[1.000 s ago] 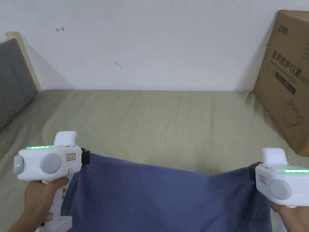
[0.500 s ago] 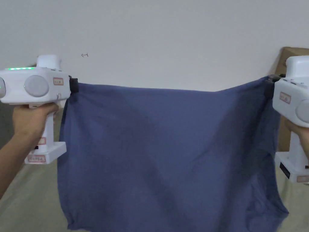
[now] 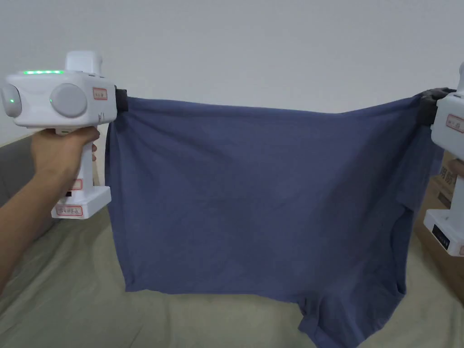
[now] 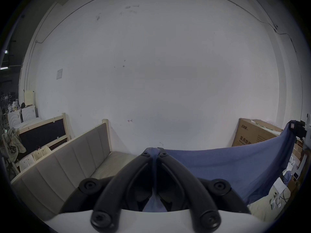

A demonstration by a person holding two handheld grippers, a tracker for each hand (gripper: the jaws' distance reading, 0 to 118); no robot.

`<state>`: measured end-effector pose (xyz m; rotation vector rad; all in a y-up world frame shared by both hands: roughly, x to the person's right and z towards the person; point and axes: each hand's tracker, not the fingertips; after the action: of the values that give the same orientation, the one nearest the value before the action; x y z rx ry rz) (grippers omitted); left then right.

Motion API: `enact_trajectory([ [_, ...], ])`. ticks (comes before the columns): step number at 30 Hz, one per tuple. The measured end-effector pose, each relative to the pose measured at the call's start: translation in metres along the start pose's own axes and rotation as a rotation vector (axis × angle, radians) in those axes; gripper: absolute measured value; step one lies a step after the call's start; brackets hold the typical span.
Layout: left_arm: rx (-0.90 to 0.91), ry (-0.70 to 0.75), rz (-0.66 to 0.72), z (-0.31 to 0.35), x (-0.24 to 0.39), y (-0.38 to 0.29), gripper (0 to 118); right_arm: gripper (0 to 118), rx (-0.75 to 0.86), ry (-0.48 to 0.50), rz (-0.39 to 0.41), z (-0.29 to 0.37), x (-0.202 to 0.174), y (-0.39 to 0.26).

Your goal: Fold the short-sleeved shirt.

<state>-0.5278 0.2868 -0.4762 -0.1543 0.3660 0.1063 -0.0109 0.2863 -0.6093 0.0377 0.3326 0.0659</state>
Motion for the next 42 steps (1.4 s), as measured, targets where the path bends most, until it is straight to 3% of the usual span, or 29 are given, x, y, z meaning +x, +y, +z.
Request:
enact_trajectory([
  [9, -0.179, -0.005, 0.042, -0.065, -0.004, -0.136, 2, 0, -0.221, 0.051, -0.066, -0.035, 0.008, -0.141],
  [14, -0.282, -0.025, 0.053, -0.046, -0.003, -0.215, 2, 0, -0.355, 0.076, -0.103, -0.021, 0.008, -0.214],
  [20, -0.388, -0.048, 0.049, 0.020, -0.011, -0.297, 2, 0, -0.440, 0.108, -0.155, 0.052, 0.008, -0.282],
  [28, -0.571, -0.021, 0.051, 0.115, -0.041, -0.381, 2, 0, -0.590, 0.124, -0.289, 0.186, 0.006, -0.341],
  [42, -0.713, 0.021, 0.034, 0.238, -0.065, -0.455, 2, 0, -0.778, 0.152, -0.259, 0.343, -0.005, -0.383],
])
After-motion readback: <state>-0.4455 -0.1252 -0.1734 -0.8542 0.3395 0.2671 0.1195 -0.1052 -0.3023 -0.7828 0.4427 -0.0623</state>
